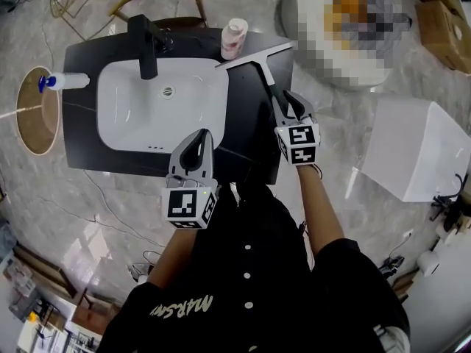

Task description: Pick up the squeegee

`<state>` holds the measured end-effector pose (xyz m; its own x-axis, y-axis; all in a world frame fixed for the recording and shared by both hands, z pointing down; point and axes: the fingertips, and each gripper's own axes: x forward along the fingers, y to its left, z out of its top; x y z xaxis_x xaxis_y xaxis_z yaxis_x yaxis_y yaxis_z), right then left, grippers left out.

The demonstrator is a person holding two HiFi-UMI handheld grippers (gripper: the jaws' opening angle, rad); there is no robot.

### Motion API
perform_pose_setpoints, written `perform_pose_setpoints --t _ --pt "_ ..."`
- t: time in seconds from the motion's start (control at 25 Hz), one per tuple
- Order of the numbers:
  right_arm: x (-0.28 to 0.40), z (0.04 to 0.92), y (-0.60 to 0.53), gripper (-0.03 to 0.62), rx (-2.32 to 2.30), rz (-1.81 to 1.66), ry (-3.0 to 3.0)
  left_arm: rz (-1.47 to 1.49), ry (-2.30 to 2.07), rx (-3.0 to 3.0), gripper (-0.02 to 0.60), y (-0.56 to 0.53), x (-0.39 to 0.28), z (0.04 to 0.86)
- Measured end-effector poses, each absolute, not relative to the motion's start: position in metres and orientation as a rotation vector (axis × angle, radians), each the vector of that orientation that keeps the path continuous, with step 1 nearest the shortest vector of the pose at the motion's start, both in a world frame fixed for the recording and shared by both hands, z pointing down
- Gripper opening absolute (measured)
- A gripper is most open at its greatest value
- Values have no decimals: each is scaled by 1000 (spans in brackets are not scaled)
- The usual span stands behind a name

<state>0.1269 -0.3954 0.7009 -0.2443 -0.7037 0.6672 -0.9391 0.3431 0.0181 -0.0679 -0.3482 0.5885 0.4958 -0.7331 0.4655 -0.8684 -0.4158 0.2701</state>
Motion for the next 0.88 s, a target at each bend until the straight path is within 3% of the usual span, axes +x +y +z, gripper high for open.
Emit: perform_pose_setpoints --t 0.88 --pt "116 759 -425 97 1428 569 -1971 424 -1320 2152 20 -359 -90 640"
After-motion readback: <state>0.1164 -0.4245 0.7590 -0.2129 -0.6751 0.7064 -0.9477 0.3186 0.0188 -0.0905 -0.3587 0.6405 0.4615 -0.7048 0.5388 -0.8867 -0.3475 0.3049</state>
